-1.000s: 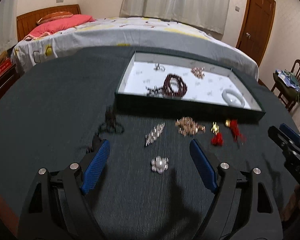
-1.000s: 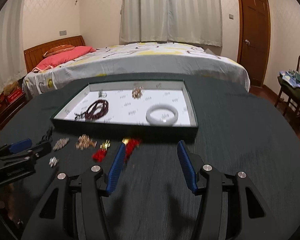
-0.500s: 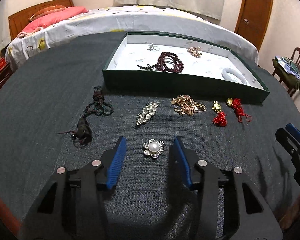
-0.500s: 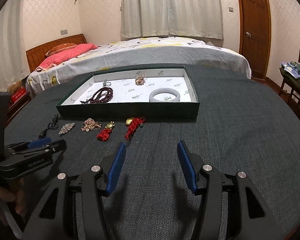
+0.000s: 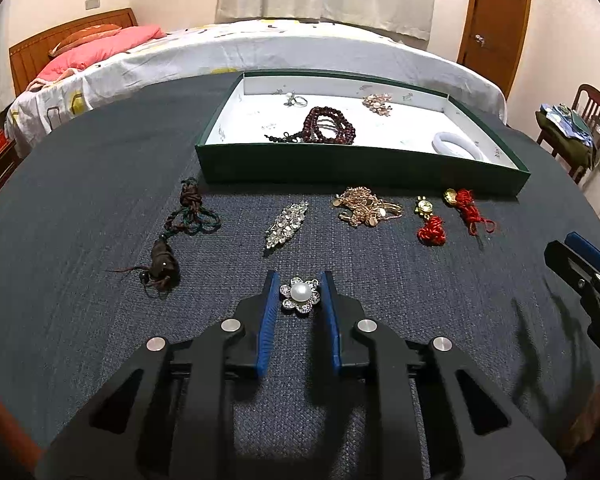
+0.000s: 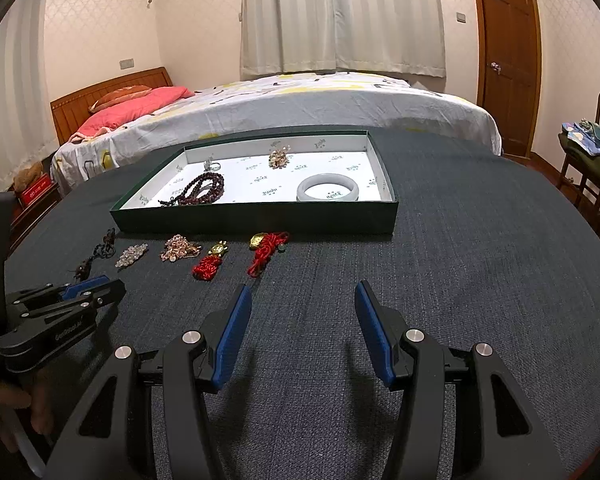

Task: Organize jewelry
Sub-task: 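Grasp the flower pearl brooch with the left tool, then lift the flower brooch with the left tool while the right tool grasps a red tassel charm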

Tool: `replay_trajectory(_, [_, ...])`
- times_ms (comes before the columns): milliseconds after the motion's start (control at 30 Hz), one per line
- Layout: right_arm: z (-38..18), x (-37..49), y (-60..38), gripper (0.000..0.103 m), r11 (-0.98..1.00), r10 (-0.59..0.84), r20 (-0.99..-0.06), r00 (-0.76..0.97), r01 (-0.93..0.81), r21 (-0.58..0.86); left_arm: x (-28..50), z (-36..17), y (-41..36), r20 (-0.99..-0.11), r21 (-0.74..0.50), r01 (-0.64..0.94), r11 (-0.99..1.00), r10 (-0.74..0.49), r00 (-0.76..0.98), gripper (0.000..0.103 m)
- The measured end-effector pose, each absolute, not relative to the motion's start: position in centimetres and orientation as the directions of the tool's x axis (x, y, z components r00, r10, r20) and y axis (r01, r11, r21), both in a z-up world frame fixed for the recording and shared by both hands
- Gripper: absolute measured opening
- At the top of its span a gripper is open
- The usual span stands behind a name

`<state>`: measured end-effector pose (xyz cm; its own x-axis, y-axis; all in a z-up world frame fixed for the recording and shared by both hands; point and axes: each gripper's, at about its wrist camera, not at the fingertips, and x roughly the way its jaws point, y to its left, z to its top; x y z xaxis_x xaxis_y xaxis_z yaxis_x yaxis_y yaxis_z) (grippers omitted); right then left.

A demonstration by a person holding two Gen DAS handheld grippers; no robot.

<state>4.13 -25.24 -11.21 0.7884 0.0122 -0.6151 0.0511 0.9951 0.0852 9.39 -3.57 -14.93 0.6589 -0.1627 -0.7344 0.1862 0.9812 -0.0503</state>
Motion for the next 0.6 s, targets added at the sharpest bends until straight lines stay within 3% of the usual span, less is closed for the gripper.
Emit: replay_trajectory(600, [-10.2,7.1,-22.0,0.053,0.997,0.062,-0.634,0.771,-0.013,0.081,9.9,-11.3,-0.1,-0.669,-0.061,0.113,0.992,-0.125,0.732,0.021])
